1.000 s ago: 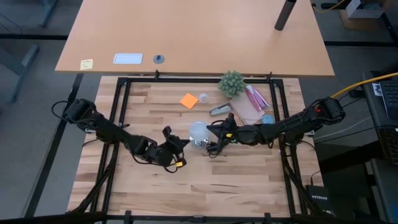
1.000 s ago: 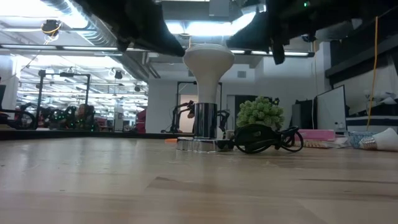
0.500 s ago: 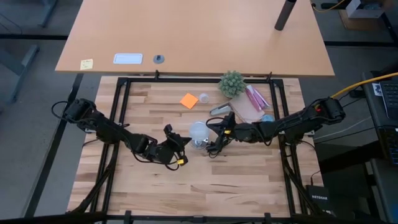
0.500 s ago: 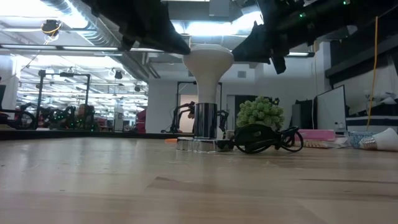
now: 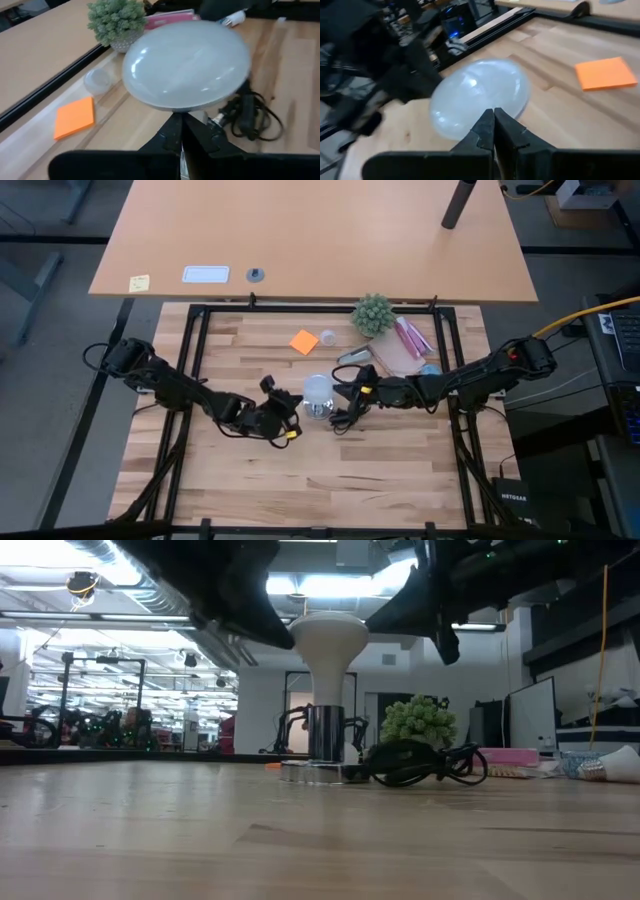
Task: Screw lightbulb
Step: Insert the lightbulb in the silver lamp
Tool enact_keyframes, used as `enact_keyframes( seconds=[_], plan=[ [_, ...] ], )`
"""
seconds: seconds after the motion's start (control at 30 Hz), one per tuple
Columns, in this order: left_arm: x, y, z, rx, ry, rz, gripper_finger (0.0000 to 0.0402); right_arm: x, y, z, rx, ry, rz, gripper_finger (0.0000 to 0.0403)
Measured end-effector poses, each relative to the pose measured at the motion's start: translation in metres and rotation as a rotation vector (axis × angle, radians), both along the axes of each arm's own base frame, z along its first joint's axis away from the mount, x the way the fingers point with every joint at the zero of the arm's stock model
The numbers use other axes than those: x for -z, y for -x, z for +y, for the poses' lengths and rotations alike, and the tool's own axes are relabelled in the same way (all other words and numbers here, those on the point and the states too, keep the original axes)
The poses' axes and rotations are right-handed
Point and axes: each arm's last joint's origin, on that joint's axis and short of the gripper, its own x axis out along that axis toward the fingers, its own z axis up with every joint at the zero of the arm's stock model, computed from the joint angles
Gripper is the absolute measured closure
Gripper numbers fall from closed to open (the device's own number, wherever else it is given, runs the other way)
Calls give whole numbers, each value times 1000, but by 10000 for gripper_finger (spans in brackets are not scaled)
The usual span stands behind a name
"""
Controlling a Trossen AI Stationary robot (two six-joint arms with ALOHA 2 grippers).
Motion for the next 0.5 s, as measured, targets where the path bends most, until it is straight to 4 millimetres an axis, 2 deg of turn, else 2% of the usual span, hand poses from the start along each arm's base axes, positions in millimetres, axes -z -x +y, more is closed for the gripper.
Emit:
enact_keyframes(
  seconds=[0.23,0.5],
  plan=[
    [2,-2,13,-53,7,12,400,0,-1,4,-102,-54,-12,397],
    [2,-4,19,-67,3,18,400,-1,-2,4,-100,-47,-21,397]
  ],
)
